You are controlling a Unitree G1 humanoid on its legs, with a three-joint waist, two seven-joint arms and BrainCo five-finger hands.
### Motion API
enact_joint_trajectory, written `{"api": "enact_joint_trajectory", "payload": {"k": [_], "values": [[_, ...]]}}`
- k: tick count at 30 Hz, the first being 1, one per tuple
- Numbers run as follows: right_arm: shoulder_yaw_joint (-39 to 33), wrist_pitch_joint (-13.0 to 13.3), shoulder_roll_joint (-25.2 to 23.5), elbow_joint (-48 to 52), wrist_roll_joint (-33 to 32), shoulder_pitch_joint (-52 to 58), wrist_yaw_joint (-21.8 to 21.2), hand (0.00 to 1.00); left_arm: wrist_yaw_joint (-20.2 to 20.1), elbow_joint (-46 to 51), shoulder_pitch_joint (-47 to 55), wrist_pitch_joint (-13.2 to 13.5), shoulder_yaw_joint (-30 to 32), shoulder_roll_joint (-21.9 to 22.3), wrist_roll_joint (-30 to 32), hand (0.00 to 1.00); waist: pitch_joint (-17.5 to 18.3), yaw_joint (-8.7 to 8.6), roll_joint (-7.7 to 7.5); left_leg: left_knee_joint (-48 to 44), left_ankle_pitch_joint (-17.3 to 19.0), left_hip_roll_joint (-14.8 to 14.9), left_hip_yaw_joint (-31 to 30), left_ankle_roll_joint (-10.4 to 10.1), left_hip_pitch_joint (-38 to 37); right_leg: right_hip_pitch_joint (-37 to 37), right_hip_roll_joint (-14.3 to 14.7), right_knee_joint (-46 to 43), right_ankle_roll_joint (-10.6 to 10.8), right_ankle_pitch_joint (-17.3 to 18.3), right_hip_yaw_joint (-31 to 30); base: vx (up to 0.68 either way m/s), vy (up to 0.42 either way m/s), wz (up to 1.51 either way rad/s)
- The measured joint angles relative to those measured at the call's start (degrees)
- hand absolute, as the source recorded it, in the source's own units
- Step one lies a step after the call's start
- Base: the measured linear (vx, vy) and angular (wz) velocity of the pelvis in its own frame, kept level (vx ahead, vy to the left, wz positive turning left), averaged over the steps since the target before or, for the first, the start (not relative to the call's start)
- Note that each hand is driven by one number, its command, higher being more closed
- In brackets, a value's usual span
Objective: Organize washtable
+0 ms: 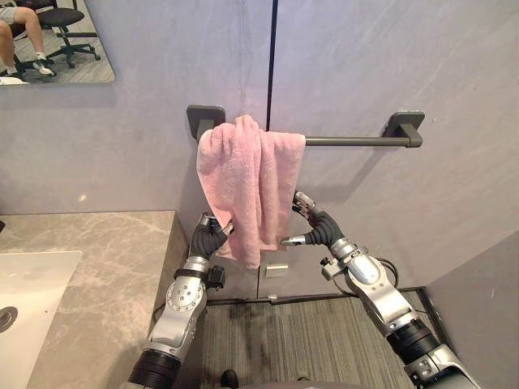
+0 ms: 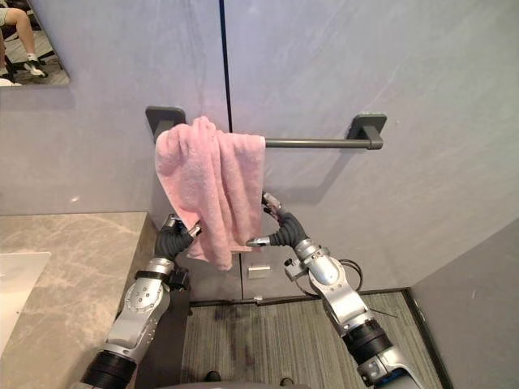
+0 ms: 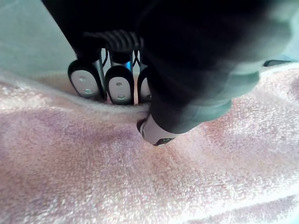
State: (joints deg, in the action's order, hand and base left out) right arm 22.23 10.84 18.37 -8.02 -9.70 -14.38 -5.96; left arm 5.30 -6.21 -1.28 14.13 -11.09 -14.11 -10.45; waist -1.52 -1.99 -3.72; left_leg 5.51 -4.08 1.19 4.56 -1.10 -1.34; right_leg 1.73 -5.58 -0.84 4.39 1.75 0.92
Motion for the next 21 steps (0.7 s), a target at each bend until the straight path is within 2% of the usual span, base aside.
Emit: {"api": "enact_joint_trajectory", "payload": {"k": [7,8,14,21], "values": [[0.85,0.0,-0.73,-1.87,0.02,-2.42,0.02,0.0,-0.08,0.0,-0.01,0.09,-0.1,0.0,-0.2,1.0,0.03,0.2,-0.04,-0.01,-0.25,0.22,-0.46,-0.13,0.41,-0.07,0.25,0.13,-0.2,-0.13,0.52,-0.01,-0.012,0.03],[0.85,-0.07,-1.08,-2.41,0.02,-2.76,0.05,1.0,-0.1,0.01,-0.03,0.1,-0.2,0.0,-0.2,1.0,0.03,0.36,-0.05,-0.01,-0.29,0.35,-0.46,-0.19,0.45,-0.08,0.38,0.18,-0.25,-0.17,0.52,0.0,0.0,0.0],[1.35,-0.07,-1.21,-2.42,0.09,-4.47,0.49,1.0,-0.2,0.01,-0.24,0.11,-1.28,0.02,-0.22,1.0,0.03,1.29,-0.05,0.0,-0.55,1.03,-0.61,-0.58,0.65,-0.07,1.05,0.57,-0.8,-0.54,0.66,-0.01,-0.01,0.0],[1.37,-0.05,-2.4,-3.59,0.07,-6.71,1.3,1.0,-0.23,0.0,-0.32,0.14,-1.27,0.01,-0.27,1.0,0.03,1.4,-0.04,0.03,-0.83,1.7,-0.67,-1.01,0.83,-0.07,1.73,0.94,-1.22,-0.89,0.71,0.0,0.0,0.0]]}}
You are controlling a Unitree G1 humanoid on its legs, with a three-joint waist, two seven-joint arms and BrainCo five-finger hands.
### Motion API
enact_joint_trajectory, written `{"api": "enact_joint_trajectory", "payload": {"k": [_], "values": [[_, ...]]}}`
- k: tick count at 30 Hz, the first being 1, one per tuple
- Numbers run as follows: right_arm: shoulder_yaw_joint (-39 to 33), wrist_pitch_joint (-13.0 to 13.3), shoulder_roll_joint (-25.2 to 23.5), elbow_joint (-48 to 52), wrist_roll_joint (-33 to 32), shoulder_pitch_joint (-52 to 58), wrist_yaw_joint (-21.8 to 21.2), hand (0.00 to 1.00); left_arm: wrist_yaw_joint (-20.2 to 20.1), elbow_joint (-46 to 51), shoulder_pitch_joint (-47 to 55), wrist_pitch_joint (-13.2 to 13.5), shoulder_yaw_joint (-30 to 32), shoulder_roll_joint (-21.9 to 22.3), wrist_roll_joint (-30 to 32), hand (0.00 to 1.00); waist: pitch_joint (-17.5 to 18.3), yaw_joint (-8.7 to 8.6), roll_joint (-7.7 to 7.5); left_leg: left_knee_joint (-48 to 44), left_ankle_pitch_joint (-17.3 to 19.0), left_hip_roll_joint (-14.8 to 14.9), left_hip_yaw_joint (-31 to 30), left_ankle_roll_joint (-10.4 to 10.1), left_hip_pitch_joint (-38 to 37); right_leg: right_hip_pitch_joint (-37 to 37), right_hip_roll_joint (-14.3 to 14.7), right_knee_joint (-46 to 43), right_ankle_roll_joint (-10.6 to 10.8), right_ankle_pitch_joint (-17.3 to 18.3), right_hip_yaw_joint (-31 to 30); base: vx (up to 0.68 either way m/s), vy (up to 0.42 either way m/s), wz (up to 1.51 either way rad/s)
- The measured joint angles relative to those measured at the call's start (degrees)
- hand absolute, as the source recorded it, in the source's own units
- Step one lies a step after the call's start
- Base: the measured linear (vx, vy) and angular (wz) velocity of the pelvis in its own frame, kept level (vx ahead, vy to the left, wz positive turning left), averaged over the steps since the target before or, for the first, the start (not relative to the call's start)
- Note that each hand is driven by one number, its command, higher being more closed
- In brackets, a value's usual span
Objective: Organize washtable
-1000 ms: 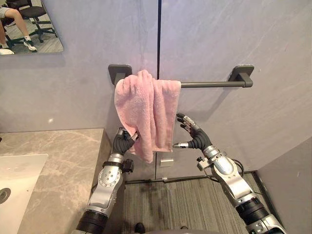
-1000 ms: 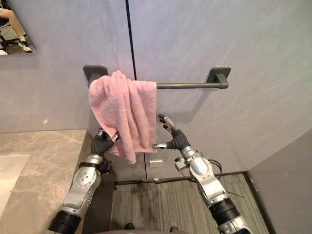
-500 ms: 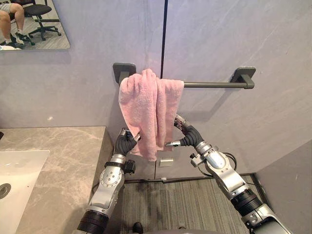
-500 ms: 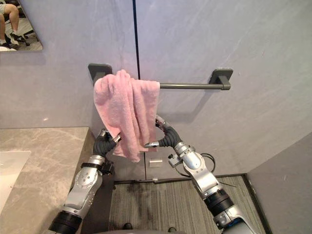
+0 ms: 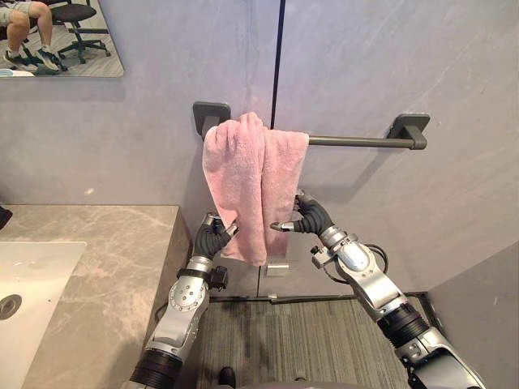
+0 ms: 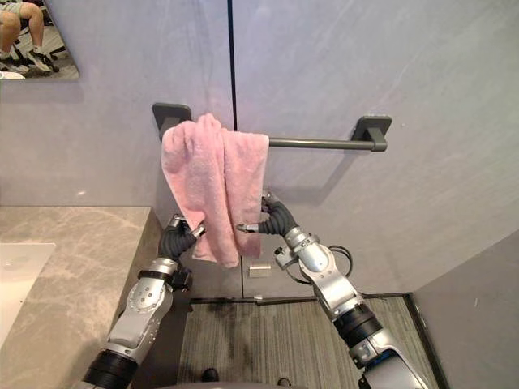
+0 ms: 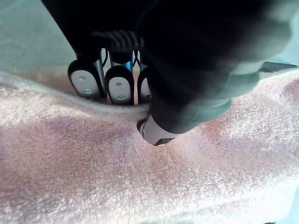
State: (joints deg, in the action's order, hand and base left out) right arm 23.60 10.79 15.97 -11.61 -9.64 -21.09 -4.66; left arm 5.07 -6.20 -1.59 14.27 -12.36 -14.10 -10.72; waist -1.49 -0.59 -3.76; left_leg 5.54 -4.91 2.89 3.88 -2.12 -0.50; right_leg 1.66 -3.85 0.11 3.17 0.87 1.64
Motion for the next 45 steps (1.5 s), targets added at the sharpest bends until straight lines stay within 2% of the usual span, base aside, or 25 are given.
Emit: {"api": "enact_joint_trajectory", "payload": {"k": [18,25,38,45], "values": [[-2.31,0.01,0.46,-0.39,-0.11,0.03,0.46,1.0,-0.12,0.0,0.01,0.03,0.56,-0.01,0.02,1.0,-0.03,0.0,0.04,-0.02,-0.04,0.15,-0.24,-0.12,0.29,-0.02,0.15,0.28,-0.02,-0.04,0.23,0.0,-0.003,0.01],[-8.96,0.13,2.44,2.83,-2.36,1.72,0.53,1.0,-0.15,0.03,0.05,0.07,2.95,-0.01,0.01,1.0,-0.22,-0.06,0.32,-0.02,-0.01,0.14,-0.01,-0.13,0.17,0.02,0.1,0.35,0.0,-0.06,0.06,0.0,0.0,0.0],[-21.13,0.19,2.55,3.93,-5.64,6.04,1.7,1.0,-0.14,0.22,0.35,0.15,6.82,0.54,-0.41,1.0,-0.68,-0.3,1.09,-0.02,-0.02,0.14,0.36,-0.13,-0.17,0.17,0.07,0.35,0.12,-0.22,-0.26,0.0,0.0,0.0],[-23.33,0.19,2.54,3.71,-5.63,7.88,2.2,1.0,-1.22,1.66,0.43,0.75,6.81,0.81,-0.57,1.0,-0.67,-0.38,1.17,-0.01,-0.03,0.1,0.33,-0.12,-0.23,0.24,0.02,0.35,0.17,-0.25,-0.22,0.0,0.0,0.0]]}}
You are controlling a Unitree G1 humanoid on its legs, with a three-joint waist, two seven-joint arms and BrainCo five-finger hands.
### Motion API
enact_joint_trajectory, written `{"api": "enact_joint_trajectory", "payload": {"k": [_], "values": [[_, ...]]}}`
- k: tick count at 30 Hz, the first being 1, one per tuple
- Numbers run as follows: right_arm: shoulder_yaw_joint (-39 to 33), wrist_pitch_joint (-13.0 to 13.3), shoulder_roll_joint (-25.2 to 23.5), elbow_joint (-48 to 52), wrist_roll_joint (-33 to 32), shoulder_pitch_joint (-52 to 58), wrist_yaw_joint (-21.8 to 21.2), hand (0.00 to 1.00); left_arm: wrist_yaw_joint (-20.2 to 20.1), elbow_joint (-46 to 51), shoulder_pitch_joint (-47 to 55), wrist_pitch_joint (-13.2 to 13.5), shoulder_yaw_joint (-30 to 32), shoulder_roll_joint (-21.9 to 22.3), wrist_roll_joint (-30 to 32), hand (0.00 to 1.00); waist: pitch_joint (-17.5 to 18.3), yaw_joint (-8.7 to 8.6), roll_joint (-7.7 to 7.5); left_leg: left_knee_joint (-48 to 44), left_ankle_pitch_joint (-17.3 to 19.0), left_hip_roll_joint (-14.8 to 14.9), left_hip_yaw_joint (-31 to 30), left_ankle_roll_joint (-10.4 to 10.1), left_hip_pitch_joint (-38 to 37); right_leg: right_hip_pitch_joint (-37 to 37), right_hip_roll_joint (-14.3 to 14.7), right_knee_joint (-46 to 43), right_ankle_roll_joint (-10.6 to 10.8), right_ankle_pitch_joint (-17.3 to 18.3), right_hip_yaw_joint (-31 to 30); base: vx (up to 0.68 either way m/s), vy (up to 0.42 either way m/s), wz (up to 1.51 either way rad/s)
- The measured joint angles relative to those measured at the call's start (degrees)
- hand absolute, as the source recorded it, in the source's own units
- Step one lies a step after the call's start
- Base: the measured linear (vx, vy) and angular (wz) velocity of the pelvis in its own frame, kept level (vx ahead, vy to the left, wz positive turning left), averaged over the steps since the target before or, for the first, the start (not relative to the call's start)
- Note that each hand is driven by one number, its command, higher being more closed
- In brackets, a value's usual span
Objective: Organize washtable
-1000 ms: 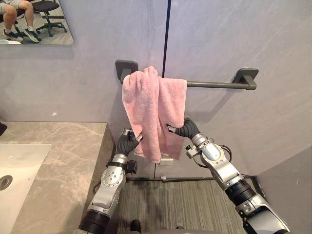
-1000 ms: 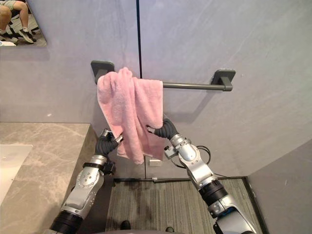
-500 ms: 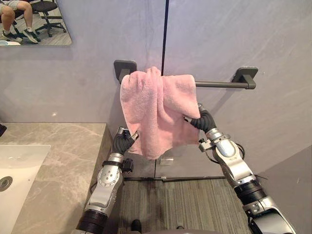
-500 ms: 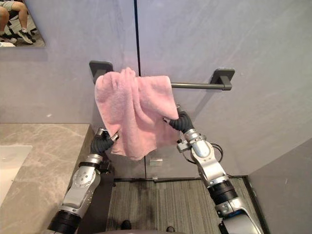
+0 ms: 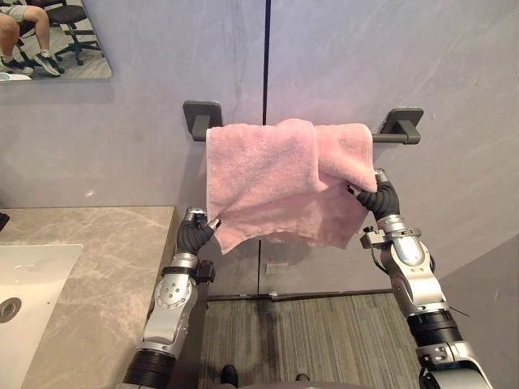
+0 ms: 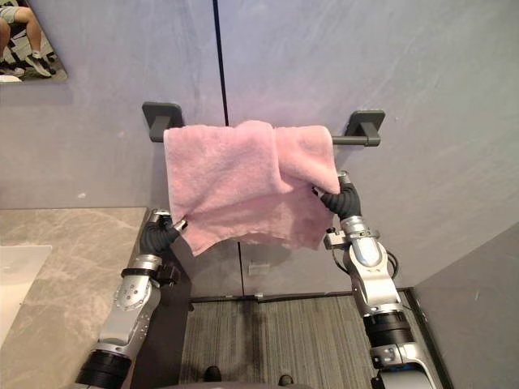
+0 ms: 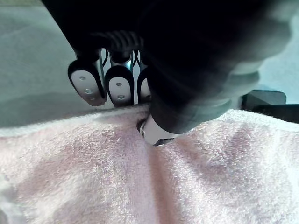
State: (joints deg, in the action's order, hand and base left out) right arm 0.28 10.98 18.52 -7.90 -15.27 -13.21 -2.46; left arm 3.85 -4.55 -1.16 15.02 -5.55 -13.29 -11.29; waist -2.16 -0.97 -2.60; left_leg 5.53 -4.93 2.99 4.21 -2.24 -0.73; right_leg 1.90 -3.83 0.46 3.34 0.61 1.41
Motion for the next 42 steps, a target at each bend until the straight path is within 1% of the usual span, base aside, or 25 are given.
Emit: {"api": "enact_joint_trajectory", "payload": {"k": [6,15,22,27,31,42], "values": [[-0.94,0.0,-0.01,-1.44,0.0,0.02,-0.01,1.0,-0.16,-0.01,0.01,0.0,0.04,1.31,-0.38,1.0,0.01,-0.4,0.03,0.02,-0.01,-0.05,-0.03,0.0,-0.06,0.04,-0.06,-0.01,0.05,-0.03,0.03,0.0,0.0,0.0],[-1.16,-0.05,-0.11,-4.95,0.02,0.09,-0.01,1.0,-1.02,-0.57,0.01,-0.01,0.06,1.54,-0.51,1.0,0.04,-1.11,0.13,0.03,-0.01,-0.07,-0.11,0.0,-0.07,0.04,-0.08,-0.03,0.06,-0.03,0.11,0.0,0.0,0.0],[-1.65,-0.03,-0.11,-7.11,0.02,0.04,-0.03,1.0,-1.35,-2.07,-0.01,-0.01,0.1,2.09,-1.61,1.0,0.07,-1.15,0.15,0.16,-0.03,-0.09,-0.19,0.0,-0.21,0.05,-0.1,-0.13,0.07,-0.03,0.15,0.0,0.0,0.0],[-1.64,-0.03,-0.11,-7.5,0.02,0.02,-0.15,1.0,-1.6,-3.62,0.0,-0.03,1.2,3.96,-1.63,1.0,0.07,-1.14,0.15,0.39,-0.02,-0.1,-0.26,0.0,-0.26,-0.01,-0.13,-0.17,0.09,-0.01,0.2,0.0,0.0,0.0],[-1.63,-0.04,-0.11,-7.57,0.05,0.0,-0.21,1.0,-2.54,-5.19,0.01,-0.05,1.28,3.96,-1.63,1.0,0.08,-1.13,0.14,0.39,-0.02,-0.1,-0.27,0.0,-0.26,-0.06,-0.13,-0.17,0.1,0.0,0.21,0.0,0.0,0.0],[-1.46,-0.1,-0.11,-9.73,0.08,-0.92,-1.39,1.0,-2.73,-7.26,0.19,-0.06,1.54,3.97,-1.65,1.0,0.04,-1.18,0.11,0.43,0.02,-0.33,-1.47,-0.03,-0.11,0.95,-0.21,1.15,0.14,-0.04,1.64,0.0,-0.006,0.06]]}}
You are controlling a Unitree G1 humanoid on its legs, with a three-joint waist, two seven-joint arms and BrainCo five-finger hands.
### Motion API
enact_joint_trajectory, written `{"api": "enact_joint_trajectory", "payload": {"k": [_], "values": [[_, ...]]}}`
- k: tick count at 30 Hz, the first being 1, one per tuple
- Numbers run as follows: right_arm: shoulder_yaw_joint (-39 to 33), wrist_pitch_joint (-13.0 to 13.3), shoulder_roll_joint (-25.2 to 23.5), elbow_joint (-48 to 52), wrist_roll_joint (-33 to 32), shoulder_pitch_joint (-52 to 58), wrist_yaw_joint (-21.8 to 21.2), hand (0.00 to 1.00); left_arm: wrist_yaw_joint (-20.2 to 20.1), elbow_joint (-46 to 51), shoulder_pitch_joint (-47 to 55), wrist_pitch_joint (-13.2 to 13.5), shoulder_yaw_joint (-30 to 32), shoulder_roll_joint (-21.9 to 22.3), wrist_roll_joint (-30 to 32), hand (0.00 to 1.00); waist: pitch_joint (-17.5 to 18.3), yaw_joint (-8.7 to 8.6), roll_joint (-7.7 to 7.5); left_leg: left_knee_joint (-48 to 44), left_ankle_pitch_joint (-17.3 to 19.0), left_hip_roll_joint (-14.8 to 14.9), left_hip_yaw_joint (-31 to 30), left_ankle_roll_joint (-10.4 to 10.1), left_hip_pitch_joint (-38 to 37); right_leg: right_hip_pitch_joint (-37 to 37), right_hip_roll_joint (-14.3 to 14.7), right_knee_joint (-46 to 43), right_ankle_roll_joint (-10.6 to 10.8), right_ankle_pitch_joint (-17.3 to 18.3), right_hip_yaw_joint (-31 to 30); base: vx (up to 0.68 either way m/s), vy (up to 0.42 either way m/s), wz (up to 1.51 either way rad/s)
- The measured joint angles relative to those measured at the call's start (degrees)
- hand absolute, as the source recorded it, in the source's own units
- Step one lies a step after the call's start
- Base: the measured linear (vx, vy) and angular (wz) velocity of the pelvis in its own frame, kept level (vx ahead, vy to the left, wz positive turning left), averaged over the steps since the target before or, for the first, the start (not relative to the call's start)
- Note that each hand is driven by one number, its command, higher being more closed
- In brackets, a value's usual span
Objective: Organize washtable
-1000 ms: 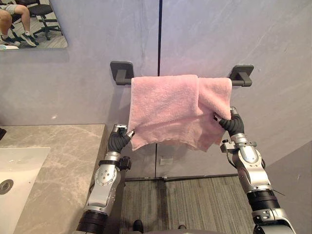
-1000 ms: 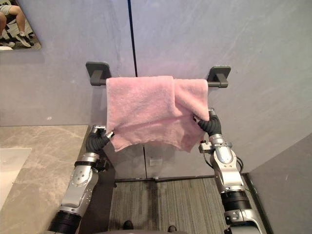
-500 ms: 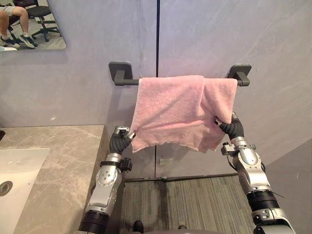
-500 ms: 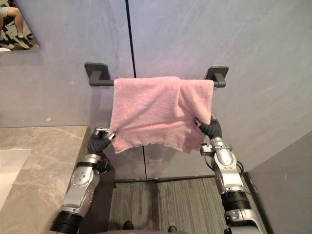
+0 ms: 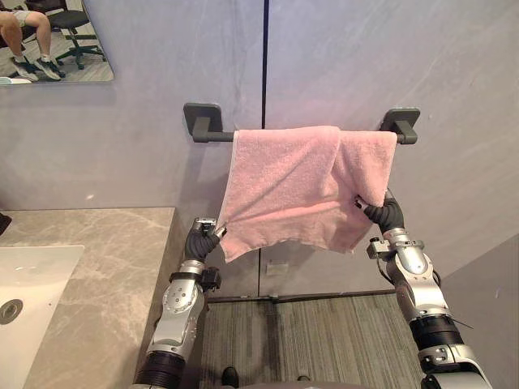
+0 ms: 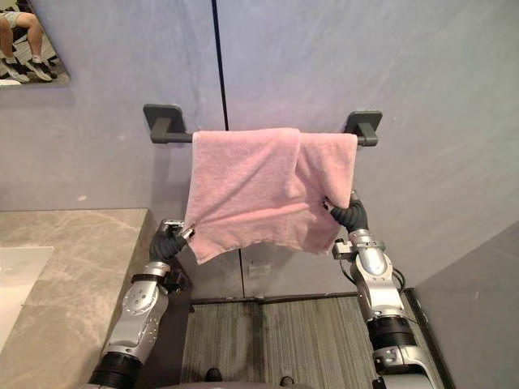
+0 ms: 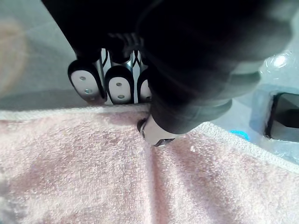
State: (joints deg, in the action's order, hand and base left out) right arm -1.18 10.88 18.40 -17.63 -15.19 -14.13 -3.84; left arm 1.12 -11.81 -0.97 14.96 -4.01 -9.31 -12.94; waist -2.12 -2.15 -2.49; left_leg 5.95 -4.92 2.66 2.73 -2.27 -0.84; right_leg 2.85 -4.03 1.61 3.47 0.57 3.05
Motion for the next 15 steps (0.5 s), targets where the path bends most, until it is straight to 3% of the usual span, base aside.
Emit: {"api": "enact_joint_trajectory", "payload": {"k": [15], "values": [[1.5,-0.03,-0.06,0.45,0.08,-0.05,-0.21,1.0,0.09,0.08,0.05,0.02,2.59,1.89,-2.21,1.0,-0.02,0.06,-0.04,0.01,0.06,0.32,0.05,-0.05,0.03,-0.2,-0.06,-0.4,0.13,0.13,-0.21,-0.01,-0.003,0.0]]}}
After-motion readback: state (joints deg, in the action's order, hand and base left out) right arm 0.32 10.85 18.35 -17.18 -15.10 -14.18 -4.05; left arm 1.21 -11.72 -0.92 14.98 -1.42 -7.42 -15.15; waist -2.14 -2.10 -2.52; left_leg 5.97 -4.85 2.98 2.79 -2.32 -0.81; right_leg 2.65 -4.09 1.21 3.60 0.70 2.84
